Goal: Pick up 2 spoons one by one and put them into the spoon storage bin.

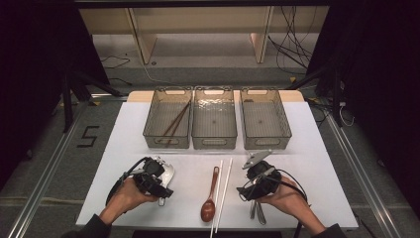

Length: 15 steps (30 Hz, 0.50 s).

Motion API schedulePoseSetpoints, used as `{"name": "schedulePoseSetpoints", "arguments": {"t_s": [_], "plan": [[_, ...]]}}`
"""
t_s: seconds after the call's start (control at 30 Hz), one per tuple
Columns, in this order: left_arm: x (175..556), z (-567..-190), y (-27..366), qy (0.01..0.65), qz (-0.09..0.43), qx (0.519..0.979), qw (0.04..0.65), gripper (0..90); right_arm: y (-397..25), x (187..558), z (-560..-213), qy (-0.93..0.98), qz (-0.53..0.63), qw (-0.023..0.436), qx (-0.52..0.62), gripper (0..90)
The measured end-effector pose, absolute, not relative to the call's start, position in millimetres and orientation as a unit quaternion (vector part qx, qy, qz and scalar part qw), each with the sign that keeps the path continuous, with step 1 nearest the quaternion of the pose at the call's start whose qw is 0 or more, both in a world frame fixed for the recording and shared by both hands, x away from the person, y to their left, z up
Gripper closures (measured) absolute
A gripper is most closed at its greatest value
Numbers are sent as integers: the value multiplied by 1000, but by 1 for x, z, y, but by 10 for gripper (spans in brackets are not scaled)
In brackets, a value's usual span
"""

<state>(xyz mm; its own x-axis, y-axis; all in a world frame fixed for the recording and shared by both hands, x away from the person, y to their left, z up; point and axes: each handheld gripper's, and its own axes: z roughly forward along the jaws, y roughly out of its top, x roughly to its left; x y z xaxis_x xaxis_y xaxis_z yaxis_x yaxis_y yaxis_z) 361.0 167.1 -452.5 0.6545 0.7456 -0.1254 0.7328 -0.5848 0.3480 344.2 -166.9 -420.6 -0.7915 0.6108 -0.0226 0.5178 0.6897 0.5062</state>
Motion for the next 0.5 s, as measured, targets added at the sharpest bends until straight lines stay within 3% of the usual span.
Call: {"name": "schedulePoseSetpoints", "arguments": {"t_s": [0.5], "plan": [[358, -454, 167, 416, 11, 890, 187, 379, -134, 355, -435, 918, 216, 74, 323, 335]]}}
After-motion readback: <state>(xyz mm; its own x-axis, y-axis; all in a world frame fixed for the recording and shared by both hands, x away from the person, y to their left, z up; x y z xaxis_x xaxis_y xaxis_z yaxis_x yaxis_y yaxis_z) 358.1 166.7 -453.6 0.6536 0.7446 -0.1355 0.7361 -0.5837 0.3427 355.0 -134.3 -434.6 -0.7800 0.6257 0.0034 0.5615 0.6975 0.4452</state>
